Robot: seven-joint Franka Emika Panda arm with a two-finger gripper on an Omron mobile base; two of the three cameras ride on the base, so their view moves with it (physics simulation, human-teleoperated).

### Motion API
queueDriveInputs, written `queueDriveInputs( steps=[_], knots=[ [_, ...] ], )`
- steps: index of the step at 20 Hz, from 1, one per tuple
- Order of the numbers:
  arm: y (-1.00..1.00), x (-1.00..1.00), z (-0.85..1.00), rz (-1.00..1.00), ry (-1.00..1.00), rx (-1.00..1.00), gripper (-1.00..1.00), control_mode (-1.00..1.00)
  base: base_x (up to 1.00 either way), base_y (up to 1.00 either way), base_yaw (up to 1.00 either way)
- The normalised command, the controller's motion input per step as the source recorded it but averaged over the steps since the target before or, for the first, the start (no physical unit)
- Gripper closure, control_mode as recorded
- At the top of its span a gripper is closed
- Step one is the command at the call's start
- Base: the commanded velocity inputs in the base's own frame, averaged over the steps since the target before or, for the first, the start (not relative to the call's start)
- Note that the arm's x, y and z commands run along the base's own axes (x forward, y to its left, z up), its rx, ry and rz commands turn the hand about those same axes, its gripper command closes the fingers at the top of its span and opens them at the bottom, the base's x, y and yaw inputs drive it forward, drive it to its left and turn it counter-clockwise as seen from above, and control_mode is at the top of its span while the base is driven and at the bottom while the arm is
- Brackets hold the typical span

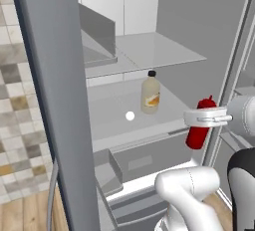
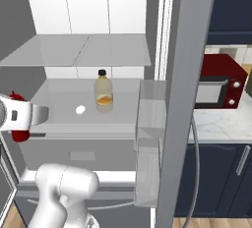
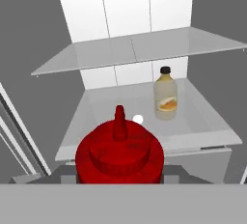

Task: Place the ketchup and ketchup from the counter to the top shelf of the fridge. If the existing items in the fridge are on the top shelf, move them to other shelves.

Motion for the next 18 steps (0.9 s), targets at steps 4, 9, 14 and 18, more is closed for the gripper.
queueDriveInputs(
  steps=[4, 9, 14, 18],
  knots=[
    [0.06, 0.32, 0.67, 0.0, -0.01, 0.0, 1.0, -1.0, 0.0, 0.0, 0.0],
    [0.05, 0.18, 0.86, 0.0, -0.04, 0.0, 1.0, -1.0, 0.0, 0.0, 0.0],
    [0.0, 0.38, 0.54, 0.0, 0.0, 0.0, 1.0, -1.0, 0.0, 0.0, 0.0],
    [0.03, 0.75, 0.09, 0.0, 0.0, -0.02, 1.0, -1.0, 0.0, 0.0, 0.0]
  ],
)
